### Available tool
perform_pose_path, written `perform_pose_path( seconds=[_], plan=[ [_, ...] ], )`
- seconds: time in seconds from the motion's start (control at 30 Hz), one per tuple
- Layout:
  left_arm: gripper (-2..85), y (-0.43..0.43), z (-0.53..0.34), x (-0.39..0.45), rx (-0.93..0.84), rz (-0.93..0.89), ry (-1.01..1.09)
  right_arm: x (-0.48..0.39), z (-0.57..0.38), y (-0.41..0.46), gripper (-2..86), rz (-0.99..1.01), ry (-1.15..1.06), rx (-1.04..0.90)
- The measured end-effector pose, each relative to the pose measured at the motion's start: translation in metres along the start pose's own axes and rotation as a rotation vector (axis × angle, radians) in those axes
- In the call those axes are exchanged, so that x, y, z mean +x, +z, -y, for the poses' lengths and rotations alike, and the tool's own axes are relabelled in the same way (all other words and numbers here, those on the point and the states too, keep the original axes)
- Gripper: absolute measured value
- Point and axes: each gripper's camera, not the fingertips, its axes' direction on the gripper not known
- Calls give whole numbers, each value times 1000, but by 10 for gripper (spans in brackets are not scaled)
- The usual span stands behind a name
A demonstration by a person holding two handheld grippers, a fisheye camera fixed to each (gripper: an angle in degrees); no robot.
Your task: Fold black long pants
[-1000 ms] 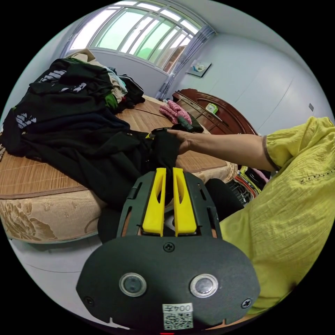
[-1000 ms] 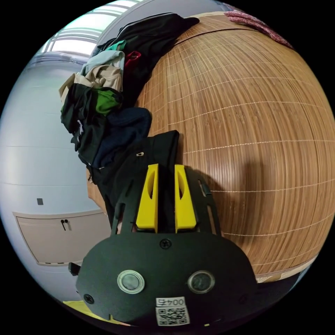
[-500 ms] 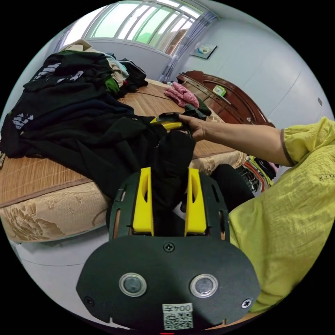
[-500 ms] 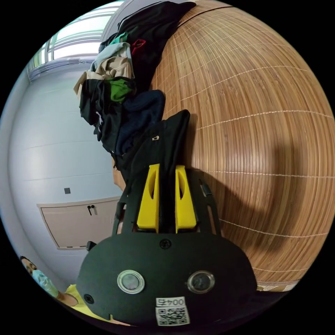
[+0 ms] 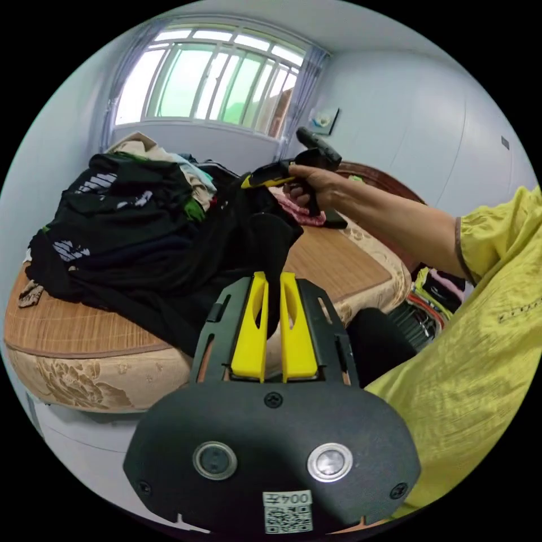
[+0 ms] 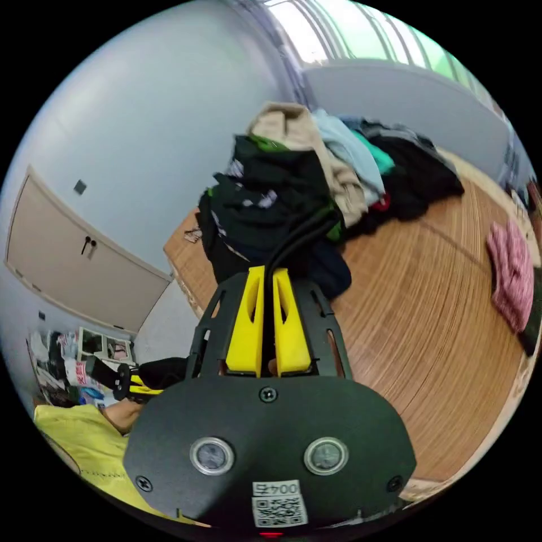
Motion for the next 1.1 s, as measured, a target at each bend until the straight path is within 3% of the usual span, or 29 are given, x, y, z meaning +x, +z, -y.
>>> perform_pose_path(
  seconds=[0.27, 0.43, 0.67, 1.1],
  plan=[
    [32, -70, 66, 38, 360, -101, 6, -193, 108, -194, 16, 20, -407, 298],
    [32, -43, 136, 63, 467, -263, 53, -237, 137, -282, 15, -17, -432, 345],
    [31, 31, 197, 110, 431, -336, 101, -214, 142, -362, 16, -148, -320, 331],
    [29, 218, 289, 201, 122, -506, 137, -65, 91, -455, 21, -217, -61, 174]
  ],
)
